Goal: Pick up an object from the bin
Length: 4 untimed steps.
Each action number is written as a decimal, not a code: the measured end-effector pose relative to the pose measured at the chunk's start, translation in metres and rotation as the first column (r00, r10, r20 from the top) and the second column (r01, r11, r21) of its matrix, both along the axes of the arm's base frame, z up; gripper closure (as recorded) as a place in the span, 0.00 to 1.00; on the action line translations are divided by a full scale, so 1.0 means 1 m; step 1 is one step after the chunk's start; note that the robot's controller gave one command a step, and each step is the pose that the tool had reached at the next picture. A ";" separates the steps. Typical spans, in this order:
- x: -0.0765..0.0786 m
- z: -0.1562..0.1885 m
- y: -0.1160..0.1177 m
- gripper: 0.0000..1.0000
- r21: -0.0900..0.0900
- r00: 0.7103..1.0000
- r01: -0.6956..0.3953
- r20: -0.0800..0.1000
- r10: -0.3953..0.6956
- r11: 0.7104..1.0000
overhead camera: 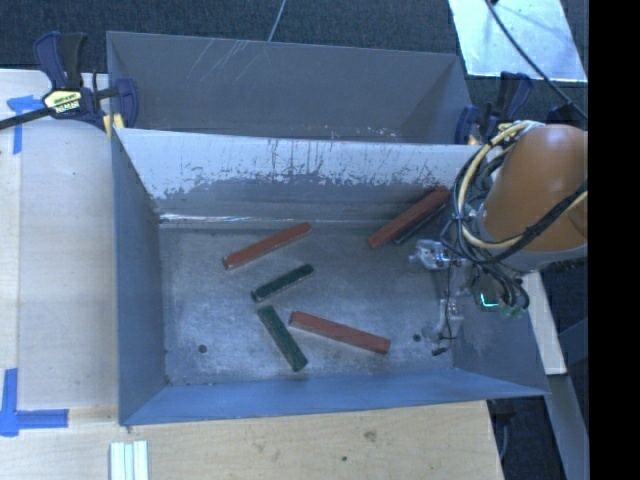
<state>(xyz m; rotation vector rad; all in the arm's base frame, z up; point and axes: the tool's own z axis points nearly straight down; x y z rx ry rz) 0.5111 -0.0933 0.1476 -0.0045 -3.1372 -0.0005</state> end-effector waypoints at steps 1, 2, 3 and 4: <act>0.002 0.003 0.000 0.00 -0.001 1.000 -0.003 0.007 0.003 1.000; 0.010 -0.052 0.042 0.00 0.000 0.992 0.128 0.010 -0.128 0.992; 0.003 -0.011 0.072 0.00 -0.001 0.989 0.148 0.005 -0.148 0.989; -0.002 -0.025 0.092 0.00 0.000 0.979 0.206 0.008 -0.206 0.979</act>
Offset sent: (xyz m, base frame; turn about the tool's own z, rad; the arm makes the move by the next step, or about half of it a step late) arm 0.0116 0.0630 -0.0776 0.1802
